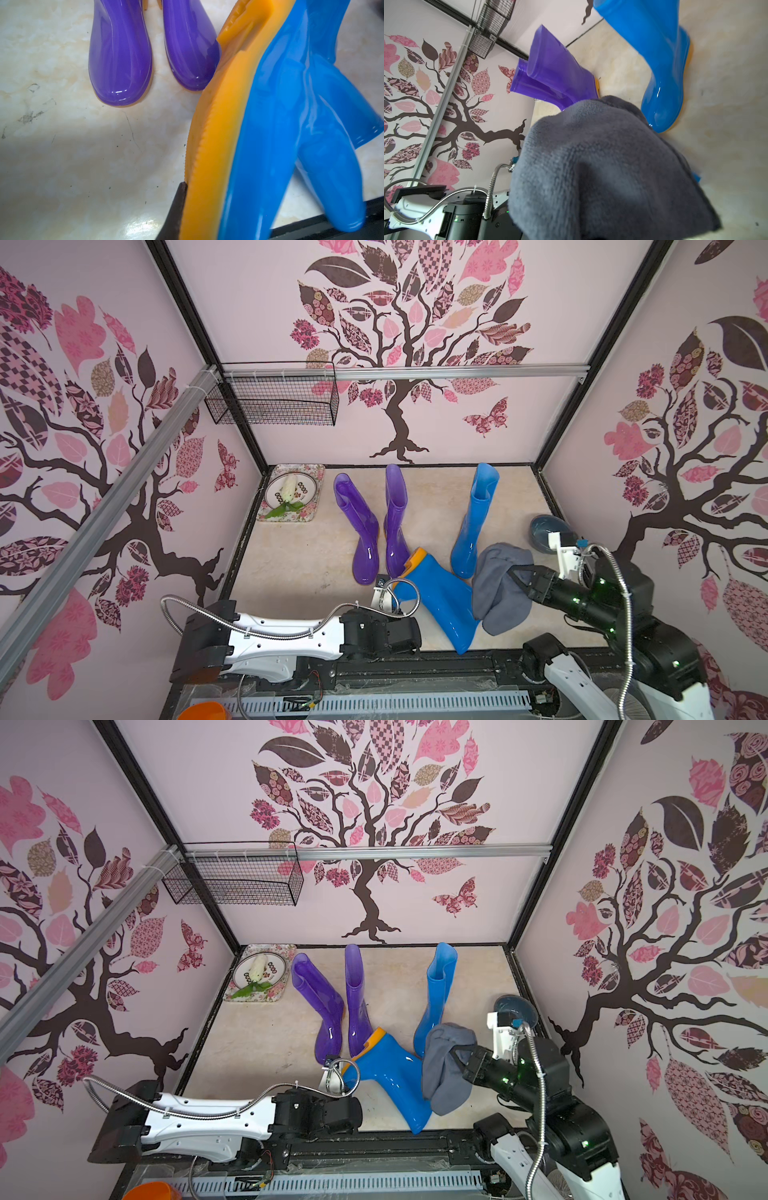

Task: Wipe the rubber boots with a cloth
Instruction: Place the rubber boot at the center of the board, then wipe the dirt off the rubber boot.

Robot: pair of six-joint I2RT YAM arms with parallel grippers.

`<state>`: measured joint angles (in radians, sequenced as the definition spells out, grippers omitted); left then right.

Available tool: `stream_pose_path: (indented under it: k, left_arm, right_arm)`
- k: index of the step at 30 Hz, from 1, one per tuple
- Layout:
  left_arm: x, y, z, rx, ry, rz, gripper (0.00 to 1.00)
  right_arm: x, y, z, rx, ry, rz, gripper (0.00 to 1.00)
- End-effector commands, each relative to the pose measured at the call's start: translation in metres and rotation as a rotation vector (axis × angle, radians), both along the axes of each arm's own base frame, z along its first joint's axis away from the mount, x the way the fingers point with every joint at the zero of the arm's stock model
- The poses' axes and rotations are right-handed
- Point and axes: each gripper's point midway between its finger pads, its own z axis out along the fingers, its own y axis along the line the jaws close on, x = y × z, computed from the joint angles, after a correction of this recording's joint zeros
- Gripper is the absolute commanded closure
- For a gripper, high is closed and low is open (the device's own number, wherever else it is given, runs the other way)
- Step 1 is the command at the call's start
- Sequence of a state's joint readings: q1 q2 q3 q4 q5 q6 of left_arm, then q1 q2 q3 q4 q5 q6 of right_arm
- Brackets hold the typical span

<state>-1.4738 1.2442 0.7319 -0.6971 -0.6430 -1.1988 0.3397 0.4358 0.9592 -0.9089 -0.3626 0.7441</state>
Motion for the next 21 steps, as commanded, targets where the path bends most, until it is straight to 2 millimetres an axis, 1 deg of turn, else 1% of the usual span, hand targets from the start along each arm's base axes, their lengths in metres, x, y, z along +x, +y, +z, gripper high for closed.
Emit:
stream_pose_path:
  k: [1, 2, 3, 6, 8, 10, 13, 17, 19, 21]
  left_arm:
    - [-0.008, -0.017, -0.003, -0.071, 0.019, -0.041, 1.0]
    - [-0.008, -0.016, -0.007, -0.052, 0.02, -0.05, 1.0]
    - [-0.009, -0.012, -0.015, -0.024, 0.032, -0.035, 1.0]
    - [-0.016, -0.013, -0.038, -0.013, 0.078, -0.055, 1.0]
    - [-0.019, -0.015, -0.046, -0.014, 0.09, -0.068, 1.0]
    - [-0.022, -0.016, -0.052, -0.012, 0.106, -0.082, 1.0]
    - [-0.024, -0.012, -0.058, 0.014, 0.114, -0.085, 1.0]
    - [-0.022, -0.01, -0.056, 0.008, 0.099, -0.095, 1.0]
    - [-0.022, -0.011, -0.055, 0.009, 0.092, -0.107, 1.0]
    - [-0.022, -0.014, -0.053, -0.003, 0.085, -0.126, 1.0]
  right_arm:
    - [0.007, 0.014, 0.003, 0.117, -0.031, 0.03, 1.0]
    - [0.01, 0.014, -0.004, 0.116, -0.017, 0.025, 1.0]
    - [0.012, 0.016, -0.009, 0.119, -0.012, 0.028, 1.0]
    - [0.019, 0.021, -0.026, 0.112, 0.019, 0.044, 1.0]
    - [0.023, 0.024, -0.039, 0.095, 0.043, 0.056, 1.0]
    - [0.028, 0.029, -0.061, 0.097, 0.091, 0.066, 1.0]
    - [0.03, 0.036, -0.084, 0.101, 0.132, 0.081, 1.0]
    - [0.035, 0.048, -0.099, 0.041, 0.106, 0.082, 1.0]
    - [0.036, 0.061, -0.108, 0.01, 0.116, 0.103, 1.0]
    - [0.033, 0.082, -0.121, -0.018, 0.129, 0.143, 1.0]
